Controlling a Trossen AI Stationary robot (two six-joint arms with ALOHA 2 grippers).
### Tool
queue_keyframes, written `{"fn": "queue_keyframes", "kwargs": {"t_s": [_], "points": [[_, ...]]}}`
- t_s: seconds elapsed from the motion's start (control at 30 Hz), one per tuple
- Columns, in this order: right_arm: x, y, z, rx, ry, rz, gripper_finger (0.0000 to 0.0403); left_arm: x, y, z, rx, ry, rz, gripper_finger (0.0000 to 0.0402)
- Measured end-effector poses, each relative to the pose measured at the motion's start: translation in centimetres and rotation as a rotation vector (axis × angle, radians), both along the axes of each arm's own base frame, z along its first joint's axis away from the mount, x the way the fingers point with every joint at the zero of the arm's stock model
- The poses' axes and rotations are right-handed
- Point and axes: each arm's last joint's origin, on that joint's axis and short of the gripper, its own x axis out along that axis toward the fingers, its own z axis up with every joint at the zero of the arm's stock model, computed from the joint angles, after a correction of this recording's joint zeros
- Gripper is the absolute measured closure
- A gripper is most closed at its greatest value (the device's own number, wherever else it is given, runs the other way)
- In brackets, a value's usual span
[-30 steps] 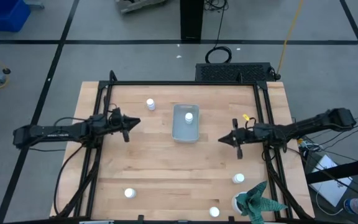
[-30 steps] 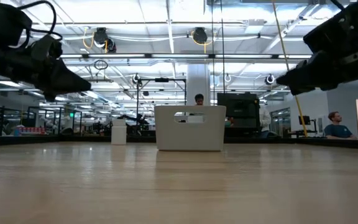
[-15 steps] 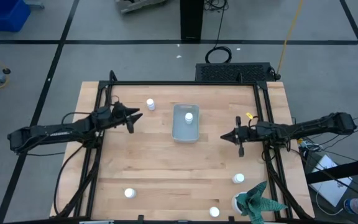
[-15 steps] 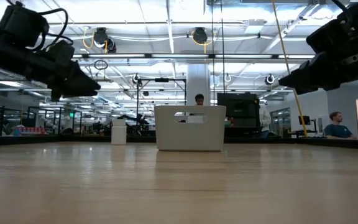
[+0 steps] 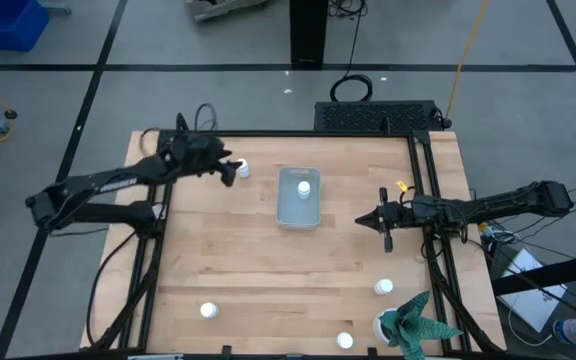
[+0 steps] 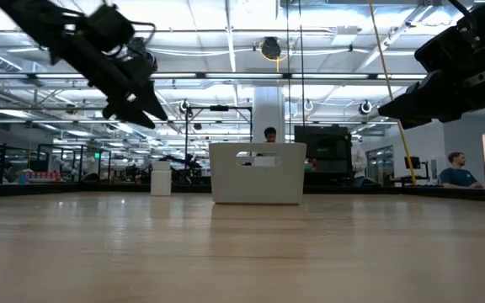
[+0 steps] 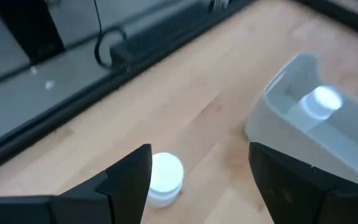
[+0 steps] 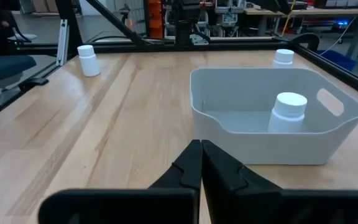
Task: Pick and place pill bottles into a basket
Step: Put the white pill bottle into the gray bin
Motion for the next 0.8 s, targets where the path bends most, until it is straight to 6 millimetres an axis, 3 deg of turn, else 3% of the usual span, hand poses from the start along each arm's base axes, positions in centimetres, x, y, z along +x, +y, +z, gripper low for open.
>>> {"fn": "queue_keyframes", "kwargs": {"t_s": [0.43, 0.8], "points": [[0.0, 0.0, -0.1, 0.028, 0.012, -0.005, 0.0399, 3.4, 7.1, 1.4, -0.162, 0.247, 0.100, 0.0123], [-0.1, 0.0, -0.3, 0.068, 0.028, -0.013, 0.0399, 4.5, 8.1, -0.8, -0.302, 0.347, 0.024, 0.0123]]}}
